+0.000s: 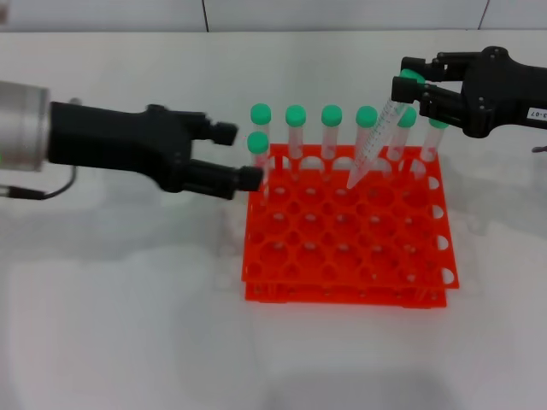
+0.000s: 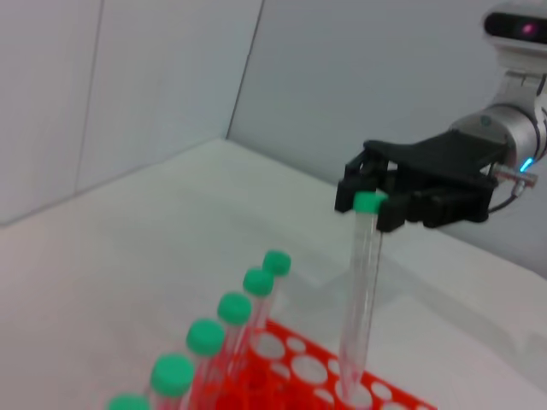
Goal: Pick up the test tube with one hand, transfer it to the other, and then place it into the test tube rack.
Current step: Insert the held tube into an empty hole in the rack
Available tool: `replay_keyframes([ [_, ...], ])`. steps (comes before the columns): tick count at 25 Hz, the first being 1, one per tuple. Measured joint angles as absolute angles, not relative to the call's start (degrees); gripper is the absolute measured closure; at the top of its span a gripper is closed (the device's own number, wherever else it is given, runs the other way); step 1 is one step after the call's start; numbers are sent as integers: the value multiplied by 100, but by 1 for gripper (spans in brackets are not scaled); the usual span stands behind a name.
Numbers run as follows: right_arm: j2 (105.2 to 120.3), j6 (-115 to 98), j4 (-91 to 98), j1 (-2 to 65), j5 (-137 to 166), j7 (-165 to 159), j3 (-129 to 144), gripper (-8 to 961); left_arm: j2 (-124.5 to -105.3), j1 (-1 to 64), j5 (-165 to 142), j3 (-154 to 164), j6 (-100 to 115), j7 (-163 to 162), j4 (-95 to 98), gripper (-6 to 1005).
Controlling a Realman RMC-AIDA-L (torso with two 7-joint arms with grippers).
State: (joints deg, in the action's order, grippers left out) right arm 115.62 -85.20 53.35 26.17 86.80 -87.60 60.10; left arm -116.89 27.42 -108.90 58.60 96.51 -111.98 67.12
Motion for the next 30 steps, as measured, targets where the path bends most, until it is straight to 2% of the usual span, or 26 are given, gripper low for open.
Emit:
replay_keyframes([
  [4,11583,-8511,5331,2597,8668,-8733,6011,674,-11526,2599,-10960,5758,9969,-11637,7020,111],
  [7,11587,-8494,5331,2548,8614,-8712,6017,674,-11478,2581,-11181,5601,10227,-11917,7177,111],
  [26,11584,-8442,5087,2493,8227,-8514,6298,674,-11476,2406,-12687,5128,10325,-11342,7258,111],
  [30,11590,-8306,5040,2504,8152,-8508,6423,674,-11530,2324,-12797,5112,10201,-11021,7254,111],
])
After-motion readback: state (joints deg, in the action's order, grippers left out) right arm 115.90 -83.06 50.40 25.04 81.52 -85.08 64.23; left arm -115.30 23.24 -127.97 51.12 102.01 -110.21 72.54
